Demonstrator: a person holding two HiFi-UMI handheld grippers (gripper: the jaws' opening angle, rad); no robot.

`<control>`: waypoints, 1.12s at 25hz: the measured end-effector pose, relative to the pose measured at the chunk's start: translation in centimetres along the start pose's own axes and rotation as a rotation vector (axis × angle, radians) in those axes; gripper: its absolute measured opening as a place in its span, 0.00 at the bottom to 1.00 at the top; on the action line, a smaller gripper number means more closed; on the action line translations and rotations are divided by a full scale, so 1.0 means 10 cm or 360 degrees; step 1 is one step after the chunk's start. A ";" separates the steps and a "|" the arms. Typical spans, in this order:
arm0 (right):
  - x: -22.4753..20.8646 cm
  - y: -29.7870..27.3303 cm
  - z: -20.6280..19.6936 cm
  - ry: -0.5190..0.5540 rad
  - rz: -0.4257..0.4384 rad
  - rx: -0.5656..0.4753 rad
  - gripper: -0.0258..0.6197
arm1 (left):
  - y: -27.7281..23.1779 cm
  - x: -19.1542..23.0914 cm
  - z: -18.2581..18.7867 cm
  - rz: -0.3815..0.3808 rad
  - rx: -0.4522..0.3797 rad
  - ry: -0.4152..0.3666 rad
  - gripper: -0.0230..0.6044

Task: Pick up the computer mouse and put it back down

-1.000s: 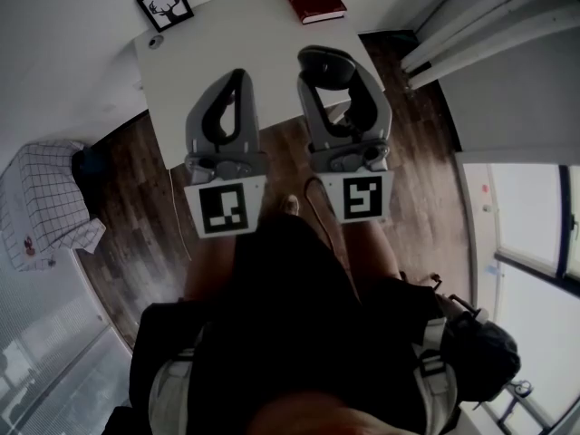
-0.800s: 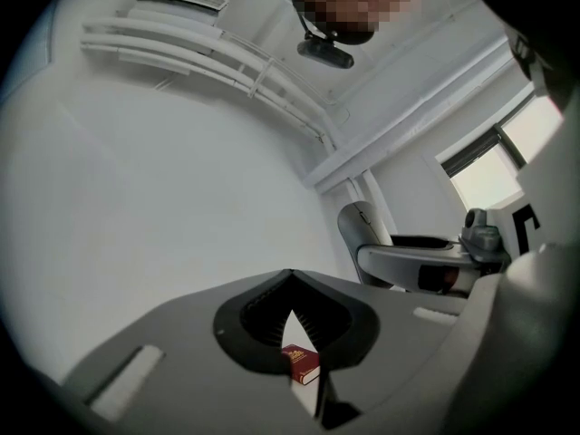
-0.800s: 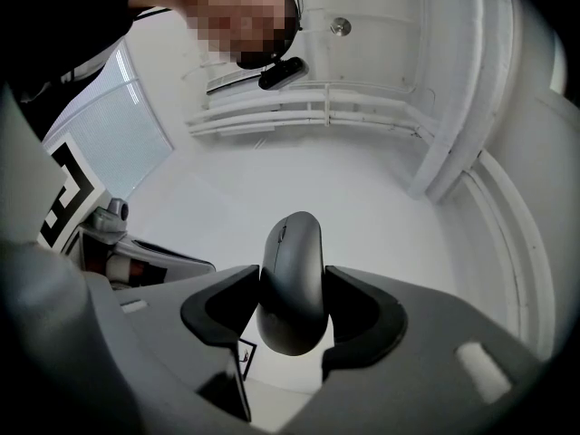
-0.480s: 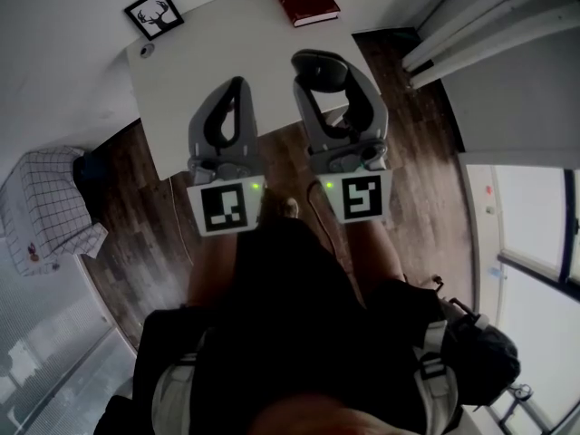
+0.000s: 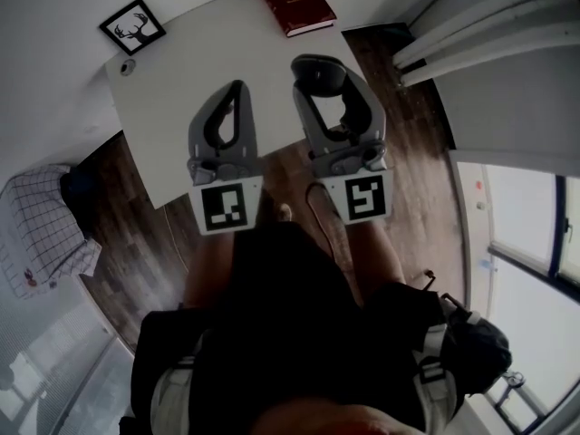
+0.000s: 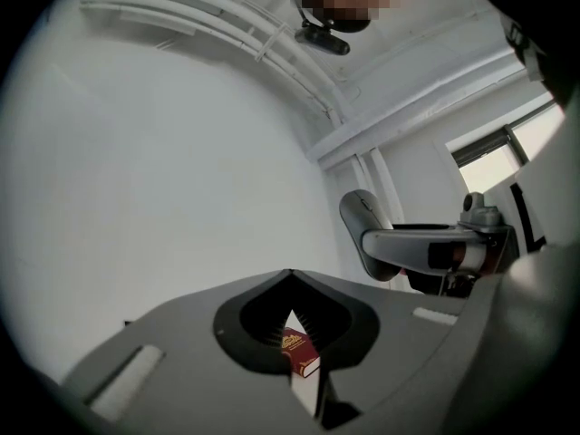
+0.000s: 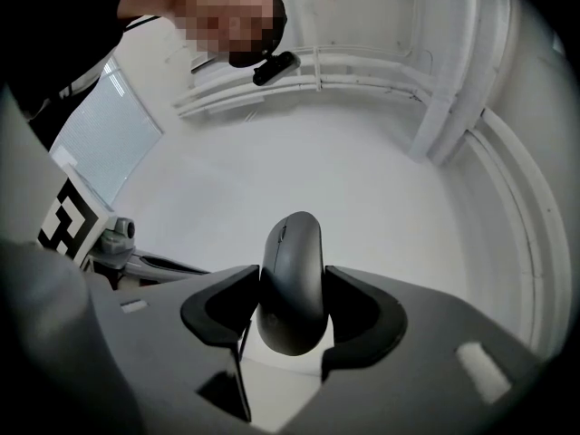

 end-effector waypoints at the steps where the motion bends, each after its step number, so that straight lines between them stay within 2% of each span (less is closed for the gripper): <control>1: -0.03 -0.13 -0.05 -0.0012 -0.0002 0.0010 0.42 | -0.11 0.10 -0.03 0.0004 0.0014 0.0014 0.04; 10: -0.15 -0.96 -0.43 -0.0065 0.0082 0.0152 0.42 | -0.69 0.72 -0.34 -0.0019 0.0106 0.0071 0.04; 15: -0.28 -1.25 -0.76 -0.0201 0.0180 0.0321 0.42 | -0.91 0.90 -0.58 0.0038 0.0167 0.0130 0.04; 20: -0.51 -1.62 -1.20 -0.0342 0.0266 0.0453 0.42 | -1.19 1.00 -0.84 0.0144 0.0238 0.0125 0.04; 25: -0.67 -2.04 -1.80 -0.0527 0.0455 0.0731 0.42 | -1.50 1.05 -1.08 0.0228 0.0329 0.0115 0.04; 28: -0.72 -2.30 -2.26 -0.0604 0.0546 0.0910 0.42 | -1.62 1.12 -1.21 0.0323 0.0382 0.0140 0.04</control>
Point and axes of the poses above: the fingertips, and each gripper's own axes: y backward along the fingers, x to its left, z out of its top, the point moved 9 cm from there along y, backward along the fingers, and after that the axes turned 1 degree about -y, right-handed, at the moved point
